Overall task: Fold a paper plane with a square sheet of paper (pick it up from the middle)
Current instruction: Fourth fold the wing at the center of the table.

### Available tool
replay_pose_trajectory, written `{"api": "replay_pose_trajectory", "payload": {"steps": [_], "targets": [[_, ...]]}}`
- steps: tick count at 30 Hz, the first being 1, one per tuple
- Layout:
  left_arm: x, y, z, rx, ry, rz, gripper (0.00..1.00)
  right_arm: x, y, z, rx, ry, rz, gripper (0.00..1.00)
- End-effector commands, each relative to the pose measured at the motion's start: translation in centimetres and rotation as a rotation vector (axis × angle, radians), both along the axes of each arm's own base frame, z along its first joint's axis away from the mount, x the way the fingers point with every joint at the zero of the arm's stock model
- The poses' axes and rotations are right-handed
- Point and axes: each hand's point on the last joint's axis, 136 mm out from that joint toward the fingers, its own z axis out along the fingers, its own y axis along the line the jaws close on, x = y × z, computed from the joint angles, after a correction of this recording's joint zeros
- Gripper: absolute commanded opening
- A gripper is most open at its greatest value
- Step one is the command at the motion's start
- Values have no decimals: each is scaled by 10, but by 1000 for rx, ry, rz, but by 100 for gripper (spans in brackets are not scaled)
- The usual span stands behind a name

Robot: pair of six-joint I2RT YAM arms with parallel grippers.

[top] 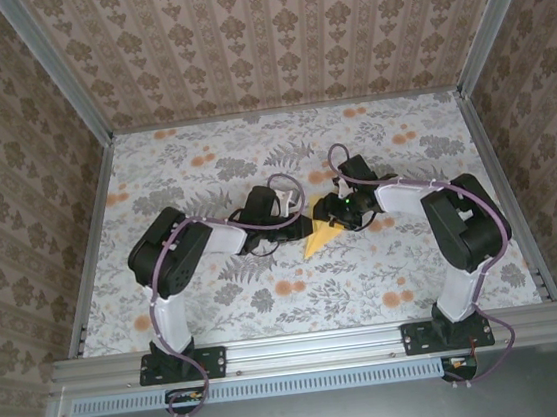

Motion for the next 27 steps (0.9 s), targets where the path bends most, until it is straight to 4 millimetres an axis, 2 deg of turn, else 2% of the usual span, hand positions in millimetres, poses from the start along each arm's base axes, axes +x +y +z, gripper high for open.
{"api": "replay_pose_trajectory", "payload": {"steps": [1,6,14,27], "targets": [[2,-2,1,-33,6,-7,3,-7,0,-7,-14,39,25,56],[2,-1,-2,-29,12,-2,2,-7,-2,-7,-11,40,13,53],[3,2,-4,-35,19,12,0,0,-4,8,52,-6,-19,50],[2,1,-7,-41,34,8,0,-6,-14,-16,6,71,-55,52]]}}
